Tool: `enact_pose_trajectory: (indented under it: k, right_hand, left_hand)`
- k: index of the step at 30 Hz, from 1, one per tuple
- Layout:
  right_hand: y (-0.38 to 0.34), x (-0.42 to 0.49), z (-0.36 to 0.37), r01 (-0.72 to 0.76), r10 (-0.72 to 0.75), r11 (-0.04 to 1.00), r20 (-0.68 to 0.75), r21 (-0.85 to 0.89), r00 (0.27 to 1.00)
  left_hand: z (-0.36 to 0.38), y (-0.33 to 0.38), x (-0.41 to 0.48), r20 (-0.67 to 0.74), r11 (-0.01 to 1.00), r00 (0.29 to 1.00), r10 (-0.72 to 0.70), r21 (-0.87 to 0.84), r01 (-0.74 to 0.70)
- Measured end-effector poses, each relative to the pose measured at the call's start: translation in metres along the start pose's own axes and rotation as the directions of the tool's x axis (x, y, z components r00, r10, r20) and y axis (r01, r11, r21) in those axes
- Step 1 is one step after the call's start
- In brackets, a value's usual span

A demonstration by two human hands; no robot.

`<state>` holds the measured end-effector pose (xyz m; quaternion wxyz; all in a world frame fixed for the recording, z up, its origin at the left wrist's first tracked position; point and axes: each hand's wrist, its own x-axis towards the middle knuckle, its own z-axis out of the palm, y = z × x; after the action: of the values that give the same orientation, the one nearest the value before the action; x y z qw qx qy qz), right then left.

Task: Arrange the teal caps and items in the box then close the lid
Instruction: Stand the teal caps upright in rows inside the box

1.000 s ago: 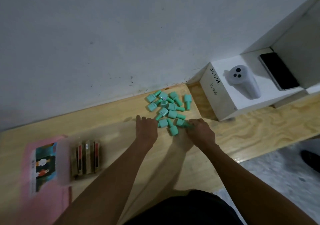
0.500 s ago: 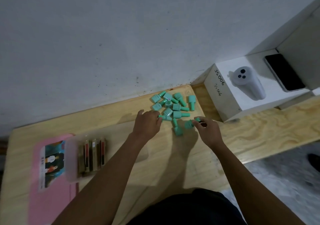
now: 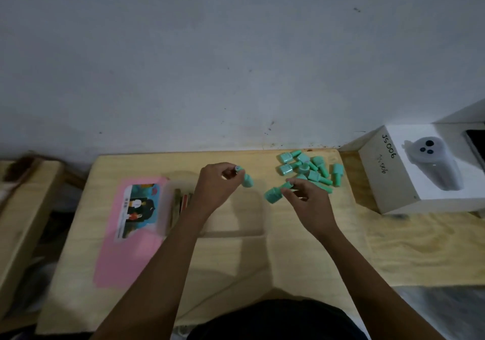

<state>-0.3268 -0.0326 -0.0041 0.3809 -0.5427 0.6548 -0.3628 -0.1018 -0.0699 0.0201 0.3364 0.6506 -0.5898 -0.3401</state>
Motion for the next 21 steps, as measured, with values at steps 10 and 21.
enact_pose_trajectory:
  k: [10,21]
  right_hand:
    - [0.009,0.031,0.066,0.252,-0.224,0.807,0.119,-0.535,0.967]
    - [0.028,0.032,0.080,0.208,-0.241,0.662,0.058,-0.721,0.969]
  left_hand:
    - [-0.007,-0.039,-0.006,-0.014,0.994,0.995,-0.103,0.036,0.103]
    - [0.033,-0.053,0.004,0.087,0.975,0.990,-0.108,0.204,0.089]
